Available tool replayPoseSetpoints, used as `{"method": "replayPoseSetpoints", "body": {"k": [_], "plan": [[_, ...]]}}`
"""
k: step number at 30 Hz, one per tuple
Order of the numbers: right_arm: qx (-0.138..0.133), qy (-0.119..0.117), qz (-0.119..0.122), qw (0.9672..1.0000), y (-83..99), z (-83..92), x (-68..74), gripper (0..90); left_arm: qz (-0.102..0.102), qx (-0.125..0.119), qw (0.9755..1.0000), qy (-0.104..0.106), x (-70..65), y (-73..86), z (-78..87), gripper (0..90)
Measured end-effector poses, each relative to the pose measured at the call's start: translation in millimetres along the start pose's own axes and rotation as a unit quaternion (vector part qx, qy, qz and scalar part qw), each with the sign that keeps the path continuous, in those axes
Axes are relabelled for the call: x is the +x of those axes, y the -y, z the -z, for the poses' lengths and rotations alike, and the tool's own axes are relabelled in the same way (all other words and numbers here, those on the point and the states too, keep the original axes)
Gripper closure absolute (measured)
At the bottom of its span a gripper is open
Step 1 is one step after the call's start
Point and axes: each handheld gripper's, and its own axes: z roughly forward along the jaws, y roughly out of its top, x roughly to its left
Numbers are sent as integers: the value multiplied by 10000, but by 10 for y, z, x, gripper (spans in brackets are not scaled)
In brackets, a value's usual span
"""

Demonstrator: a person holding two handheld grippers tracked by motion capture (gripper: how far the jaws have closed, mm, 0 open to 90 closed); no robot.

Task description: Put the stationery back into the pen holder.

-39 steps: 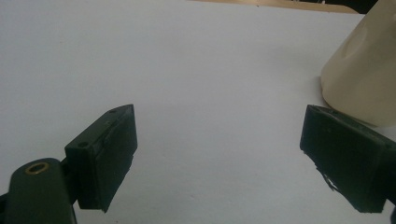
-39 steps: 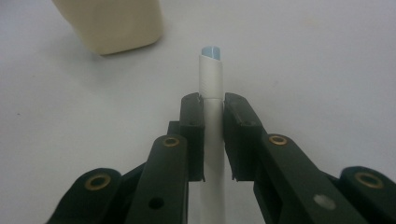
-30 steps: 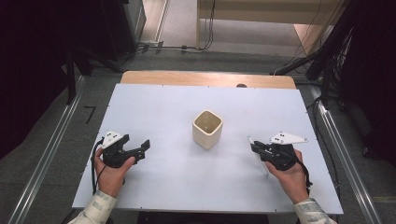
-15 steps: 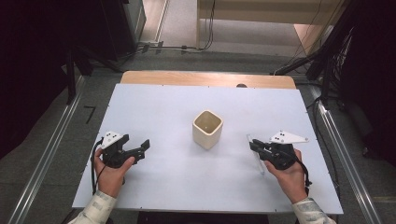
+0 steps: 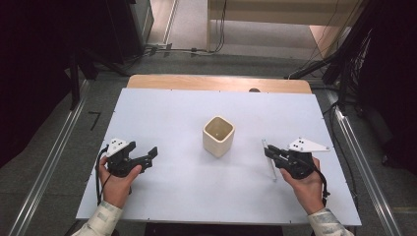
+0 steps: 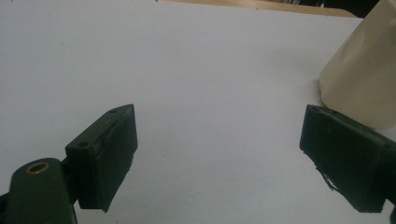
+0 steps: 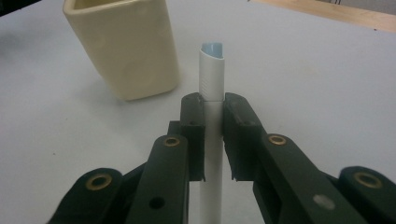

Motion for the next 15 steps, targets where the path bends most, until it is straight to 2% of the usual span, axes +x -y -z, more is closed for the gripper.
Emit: {"method": "replayPoseSetpoints", "body": {"k": [15], "plan": [[-243, -68, -26, 9997, -90, 67, 23, 769, -1, -10, 10000, 9, 0, -2, 4, 122]]}}
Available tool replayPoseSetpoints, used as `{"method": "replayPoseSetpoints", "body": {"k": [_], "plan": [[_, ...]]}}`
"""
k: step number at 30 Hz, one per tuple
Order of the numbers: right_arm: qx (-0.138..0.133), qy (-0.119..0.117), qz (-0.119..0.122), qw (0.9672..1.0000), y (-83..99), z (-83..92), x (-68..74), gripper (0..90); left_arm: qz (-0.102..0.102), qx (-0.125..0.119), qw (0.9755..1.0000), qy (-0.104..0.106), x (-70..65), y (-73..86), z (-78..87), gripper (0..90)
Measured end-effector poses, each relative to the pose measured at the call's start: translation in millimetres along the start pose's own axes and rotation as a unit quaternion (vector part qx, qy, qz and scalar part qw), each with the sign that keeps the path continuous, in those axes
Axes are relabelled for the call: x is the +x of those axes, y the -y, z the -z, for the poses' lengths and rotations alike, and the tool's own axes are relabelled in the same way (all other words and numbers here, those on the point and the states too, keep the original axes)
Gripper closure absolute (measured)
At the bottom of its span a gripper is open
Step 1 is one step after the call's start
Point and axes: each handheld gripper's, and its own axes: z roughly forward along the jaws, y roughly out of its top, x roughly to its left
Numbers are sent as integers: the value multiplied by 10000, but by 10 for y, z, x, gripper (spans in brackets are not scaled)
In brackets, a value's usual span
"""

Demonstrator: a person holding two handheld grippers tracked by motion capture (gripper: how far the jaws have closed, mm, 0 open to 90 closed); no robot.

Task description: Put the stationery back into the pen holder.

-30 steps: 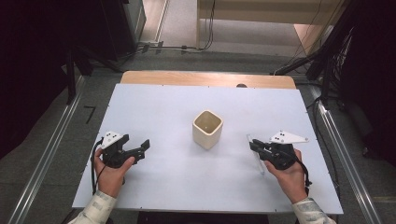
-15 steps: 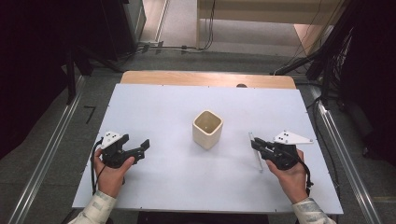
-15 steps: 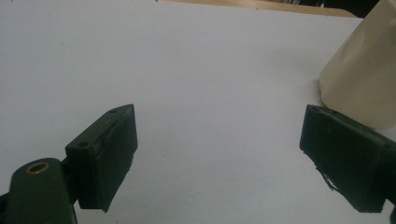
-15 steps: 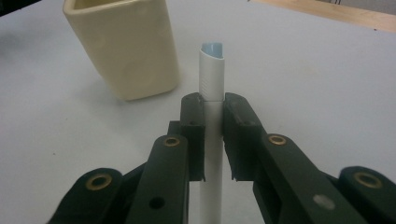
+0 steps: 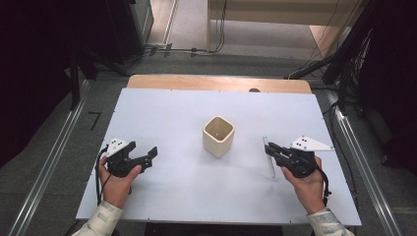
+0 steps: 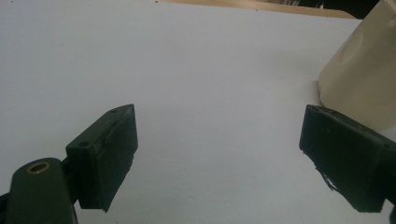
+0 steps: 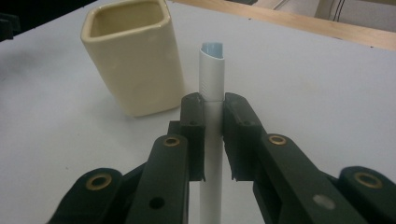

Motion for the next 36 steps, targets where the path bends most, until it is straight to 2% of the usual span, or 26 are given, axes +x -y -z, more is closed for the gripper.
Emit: {"method": "replayPoseSetpoints", "body": {"k": [9, 24, 36], "plan": [[-146, -88, 44, 9998, -139, -16, 46, 768, 11, -6, 10000, -2, 3, 0, 2, 122], [-223, -259, 198, 9992, -354, -150, 172, 768, 32, -18, 10000, 7, 8, 0, 10, 122], [-316, -316, 259, 9987, -556, -184, 225, 768, 51, -15, 10000, 9, 11, 2, 8, 122]]}}
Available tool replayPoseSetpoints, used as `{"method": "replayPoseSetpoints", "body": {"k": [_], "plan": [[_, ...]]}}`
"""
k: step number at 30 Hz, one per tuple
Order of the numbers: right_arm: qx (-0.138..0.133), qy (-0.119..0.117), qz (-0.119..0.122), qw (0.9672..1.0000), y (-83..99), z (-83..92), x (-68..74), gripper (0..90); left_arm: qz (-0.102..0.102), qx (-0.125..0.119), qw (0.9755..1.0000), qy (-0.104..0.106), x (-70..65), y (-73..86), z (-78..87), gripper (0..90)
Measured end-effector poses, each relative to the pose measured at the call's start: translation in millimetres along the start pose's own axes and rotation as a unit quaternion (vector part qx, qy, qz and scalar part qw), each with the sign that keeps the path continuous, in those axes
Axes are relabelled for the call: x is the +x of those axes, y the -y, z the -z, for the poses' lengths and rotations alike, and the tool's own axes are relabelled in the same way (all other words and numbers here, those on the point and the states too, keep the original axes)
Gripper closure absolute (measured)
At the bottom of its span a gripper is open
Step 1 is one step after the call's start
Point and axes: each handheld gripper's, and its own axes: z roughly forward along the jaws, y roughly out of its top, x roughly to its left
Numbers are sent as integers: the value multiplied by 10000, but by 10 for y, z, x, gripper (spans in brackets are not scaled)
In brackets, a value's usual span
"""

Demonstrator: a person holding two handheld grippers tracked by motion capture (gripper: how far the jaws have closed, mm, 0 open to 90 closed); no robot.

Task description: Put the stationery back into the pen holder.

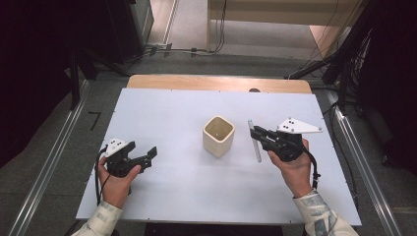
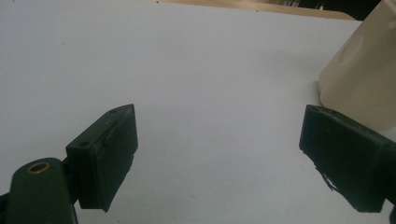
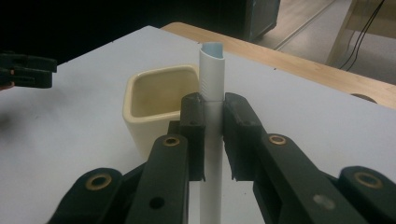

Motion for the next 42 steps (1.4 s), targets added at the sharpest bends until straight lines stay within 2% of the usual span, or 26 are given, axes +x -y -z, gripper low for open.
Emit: {"method": "replayPoseSetpoints", "body": {"k": [10, 28, 42], "plan": [[-67, -54, 32, 10000, -121, -47, 18, 768, 10, -8, 10000, 3, 0, 0, 2, 124], [-36, -74, 277, 9996, -509, -146, 96, 768, 18, -32, 10000, 23, 5, -6, 9, 125], [-98, -135, 295, 9994, -666, -217, 124, 768, 19, -42, 10000, 23, 8, -9, 13, 125]]}}
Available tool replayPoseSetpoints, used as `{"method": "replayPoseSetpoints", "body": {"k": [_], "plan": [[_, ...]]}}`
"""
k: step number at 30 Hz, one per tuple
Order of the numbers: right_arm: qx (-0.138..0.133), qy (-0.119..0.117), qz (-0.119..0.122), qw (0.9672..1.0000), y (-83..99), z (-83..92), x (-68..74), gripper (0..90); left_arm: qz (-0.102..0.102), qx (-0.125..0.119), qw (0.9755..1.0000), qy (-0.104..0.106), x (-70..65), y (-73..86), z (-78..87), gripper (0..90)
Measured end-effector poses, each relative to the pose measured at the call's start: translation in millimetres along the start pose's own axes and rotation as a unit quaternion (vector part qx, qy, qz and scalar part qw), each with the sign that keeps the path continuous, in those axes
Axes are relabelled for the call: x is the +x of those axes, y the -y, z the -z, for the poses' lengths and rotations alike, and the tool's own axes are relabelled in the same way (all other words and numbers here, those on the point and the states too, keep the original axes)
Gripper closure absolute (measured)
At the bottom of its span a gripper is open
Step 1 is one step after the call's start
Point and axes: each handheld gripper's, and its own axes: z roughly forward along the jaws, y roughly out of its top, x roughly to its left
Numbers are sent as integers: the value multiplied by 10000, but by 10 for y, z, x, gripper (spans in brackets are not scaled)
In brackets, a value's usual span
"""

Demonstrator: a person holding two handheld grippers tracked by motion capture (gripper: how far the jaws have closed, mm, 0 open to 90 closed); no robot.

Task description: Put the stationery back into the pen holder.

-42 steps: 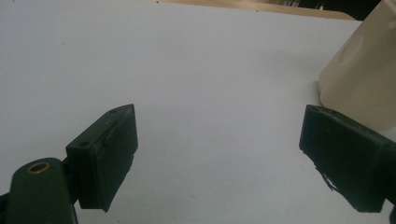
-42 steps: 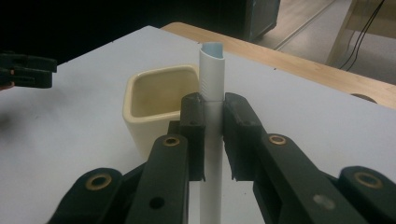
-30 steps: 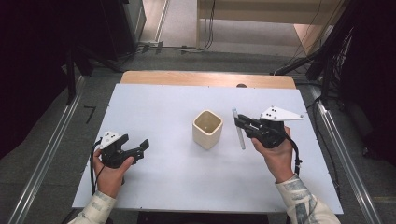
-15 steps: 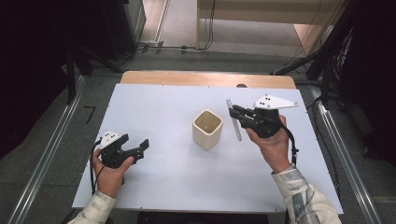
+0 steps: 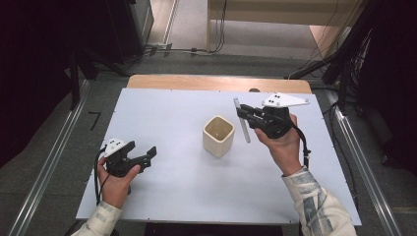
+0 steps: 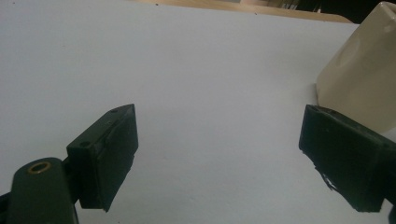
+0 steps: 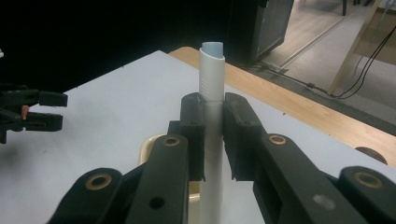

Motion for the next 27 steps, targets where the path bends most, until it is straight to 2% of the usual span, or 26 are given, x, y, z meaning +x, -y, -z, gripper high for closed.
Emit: {"method": "replayPoseSetpoints", "body": {"k": [14, 27], "plan": [[-6, -95, 16, 10000, -108, -150, 40, 768, 8, -26, 10000, 12, 9, -2, 4, 125], [5, -208, 35, 9998, -238, -377, 106, 768, 30, -37, 10000, 18, 20, -5, 13, 125]]}}
